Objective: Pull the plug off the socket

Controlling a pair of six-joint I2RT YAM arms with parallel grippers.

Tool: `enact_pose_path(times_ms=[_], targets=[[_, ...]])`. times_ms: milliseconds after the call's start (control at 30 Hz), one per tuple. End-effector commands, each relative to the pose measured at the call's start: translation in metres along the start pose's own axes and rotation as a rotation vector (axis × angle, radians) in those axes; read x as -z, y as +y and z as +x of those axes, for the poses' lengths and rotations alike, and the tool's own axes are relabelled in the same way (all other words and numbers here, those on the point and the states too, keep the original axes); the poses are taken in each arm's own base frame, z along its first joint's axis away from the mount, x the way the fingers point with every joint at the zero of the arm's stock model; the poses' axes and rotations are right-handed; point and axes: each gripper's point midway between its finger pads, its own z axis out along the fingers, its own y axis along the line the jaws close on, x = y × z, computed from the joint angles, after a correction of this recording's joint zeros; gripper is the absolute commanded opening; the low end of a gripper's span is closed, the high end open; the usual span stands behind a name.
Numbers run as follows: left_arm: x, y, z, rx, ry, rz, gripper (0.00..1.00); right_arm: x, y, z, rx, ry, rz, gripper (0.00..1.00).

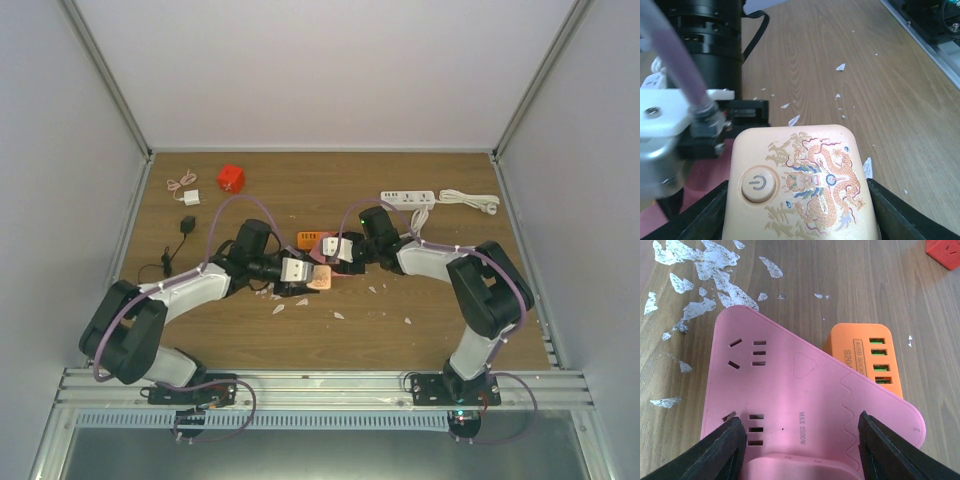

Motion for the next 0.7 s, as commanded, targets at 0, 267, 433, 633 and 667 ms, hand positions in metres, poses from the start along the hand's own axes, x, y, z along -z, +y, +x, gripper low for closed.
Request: enact_pose_path(times_ms=[0, 267, 433, 633, 667], targets=[[0.02, 0.011, -0.011, -0.026, -0.023, -0.038, 0.22, 0.001, 0.03, 0.057, -0.099, 0.218, -0.066, 0.58], [0.062, 0.042, 0.006, 0.071, 0.063, -0.13, 0.23, 0.007, 0.016, 0.032, -0.112, 0.155, -0.052, 0.67], [0.103, 0.071, 0.023, 0.11, 0.135, -0.241, 0.23, 0.01, 0.009, 0.015, -0.093, 0.118, -0.048, 0.74], [0.147, 0.109, 0.042, 0.16, 0.249, -0.349, 0.24, 0.017, -0.004, -0.008, -0.082, 0.068, -0.029, 0.8], [0.155, 0.12, 0.045, 0.172, 0.273, -0.366, 0.24, 0.019, -0.006, -0.011, -0.082, 0.062, -0.026, 0.81]])
